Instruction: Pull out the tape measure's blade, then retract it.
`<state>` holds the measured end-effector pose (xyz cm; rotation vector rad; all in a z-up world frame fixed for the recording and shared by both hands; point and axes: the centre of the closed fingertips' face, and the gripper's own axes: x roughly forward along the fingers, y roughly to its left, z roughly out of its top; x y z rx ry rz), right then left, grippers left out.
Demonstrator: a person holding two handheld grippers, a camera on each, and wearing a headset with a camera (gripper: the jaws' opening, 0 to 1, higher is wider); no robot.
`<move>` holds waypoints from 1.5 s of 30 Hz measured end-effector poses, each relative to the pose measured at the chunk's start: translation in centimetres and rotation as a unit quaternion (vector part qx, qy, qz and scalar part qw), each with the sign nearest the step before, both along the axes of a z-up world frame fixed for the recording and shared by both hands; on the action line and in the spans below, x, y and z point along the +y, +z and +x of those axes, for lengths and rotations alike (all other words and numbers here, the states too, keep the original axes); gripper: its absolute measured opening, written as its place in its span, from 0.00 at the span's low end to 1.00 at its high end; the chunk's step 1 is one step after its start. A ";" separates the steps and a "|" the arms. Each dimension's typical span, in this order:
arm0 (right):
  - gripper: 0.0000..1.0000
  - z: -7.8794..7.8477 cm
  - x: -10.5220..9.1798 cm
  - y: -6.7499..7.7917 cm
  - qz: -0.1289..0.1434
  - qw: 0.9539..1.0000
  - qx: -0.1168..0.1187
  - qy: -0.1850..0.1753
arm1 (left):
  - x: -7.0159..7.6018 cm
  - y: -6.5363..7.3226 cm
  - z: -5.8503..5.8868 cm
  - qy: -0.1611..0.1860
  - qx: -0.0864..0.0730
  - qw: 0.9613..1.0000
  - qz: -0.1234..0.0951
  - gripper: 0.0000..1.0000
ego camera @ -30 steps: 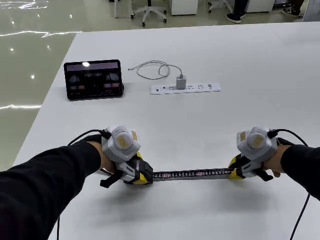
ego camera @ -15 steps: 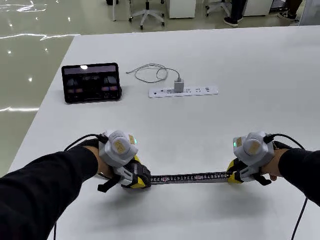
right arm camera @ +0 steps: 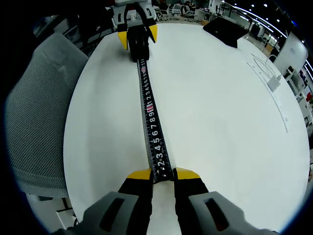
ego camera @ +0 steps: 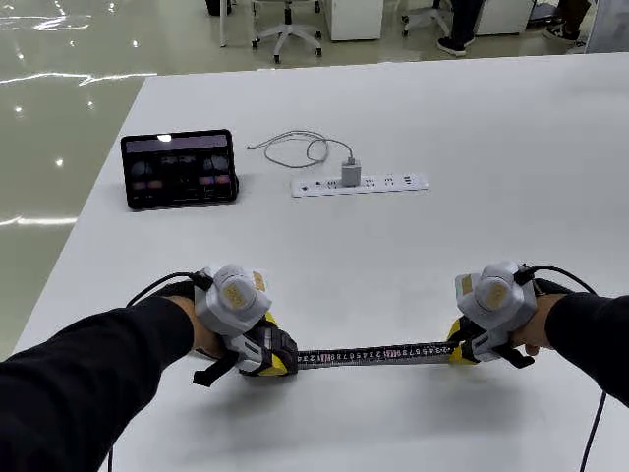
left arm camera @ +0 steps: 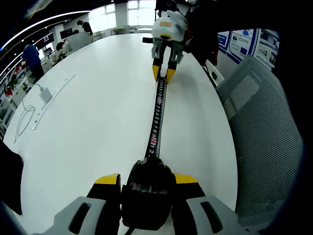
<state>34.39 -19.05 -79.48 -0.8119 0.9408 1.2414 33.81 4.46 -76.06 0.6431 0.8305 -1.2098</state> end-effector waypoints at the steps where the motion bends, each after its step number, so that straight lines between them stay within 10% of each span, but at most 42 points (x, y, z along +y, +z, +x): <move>1: 0.12 0.0 0.0 0.0 0.001 1.000 0.000 -0.001 | 0.0 0.0 0.0 0.000 -0.001 1.000 -0.001 0.36; 29: 0.15 0.1 -0.1 0.0 -0.025 1.000 -0.009 0.014 | 0.8 0.0 0.3 -0.015 -0.006 1.000 0.022 0.36; 45: 0.36 0.4 -1.1 0.1 -0.031 0.999 -0.014 -0.011 | 1.9 0.4 0.5 0.046 0.010 0.999 0.003 0.80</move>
